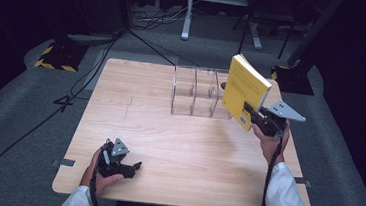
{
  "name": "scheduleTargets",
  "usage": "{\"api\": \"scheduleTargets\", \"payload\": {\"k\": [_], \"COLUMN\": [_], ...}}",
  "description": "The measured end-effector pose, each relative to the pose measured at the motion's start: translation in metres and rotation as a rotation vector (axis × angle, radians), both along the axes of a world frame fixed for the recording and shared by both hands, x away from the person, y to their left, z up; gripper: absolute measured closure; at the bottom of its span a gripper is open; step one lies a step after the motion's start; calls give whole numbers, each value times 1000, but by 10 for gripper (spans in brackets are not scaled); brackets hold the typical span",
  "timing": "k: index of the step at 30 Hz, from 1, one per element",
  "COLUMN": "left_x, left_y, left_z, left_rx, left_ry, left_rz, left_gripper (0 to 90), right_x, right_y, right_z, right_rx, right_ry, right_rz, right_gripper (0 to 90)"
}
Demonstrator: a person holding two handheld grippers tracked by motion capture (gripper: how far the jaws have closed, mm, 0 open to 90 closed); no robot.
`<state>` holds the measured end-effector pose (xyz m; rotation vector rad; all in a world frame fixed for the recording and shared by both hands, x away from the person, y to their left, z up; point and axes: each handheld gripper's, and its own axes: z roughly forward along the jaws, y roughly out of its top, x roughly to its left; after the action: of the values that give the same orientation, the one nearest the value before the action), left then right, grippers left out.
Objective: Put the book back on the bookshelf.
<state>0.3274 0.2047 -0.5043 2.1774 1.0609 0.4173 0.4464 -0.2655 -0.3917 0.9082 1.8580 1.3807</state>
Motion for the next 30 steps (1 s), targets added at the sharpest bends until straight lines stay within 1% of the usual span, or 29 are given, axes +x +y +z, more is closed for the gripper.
{"api": "scheduleTargets", "payload": {"k": [3,7,14,18,19,24,27,30], "left_x": [0,0,0,0,0,0,0,0], "left_y": [0,0,0,0,0,0,0,0], "left_z": [0,0,0,0,0,0,0,0], "left_rx": [-1,0,0,0,0,-1,-1,-1], "left_ry": [0,0,0,1,1,1,1,1], "left_rz": [0,0,0,0,0,1,1,1], "left_gripper": [155,155,155,155,155,155,155,155], "right_x": [7,12,31,41,41,54,60,66], "right_y": [4,9,21,26,26,34,37,39], "right_z": [0,0,-1,-4,-4,-10,-13,-15], "right_rx": [4,-11,-29,-28,-28,-47,-43,-41], "right_ry": [4,3,18,30,30,40,52,53], "right_rz": [1,-8,-45,-59,-59,-85,-97,-114], "right_gripper": [768,768,768,768,768,768,767,768]}}
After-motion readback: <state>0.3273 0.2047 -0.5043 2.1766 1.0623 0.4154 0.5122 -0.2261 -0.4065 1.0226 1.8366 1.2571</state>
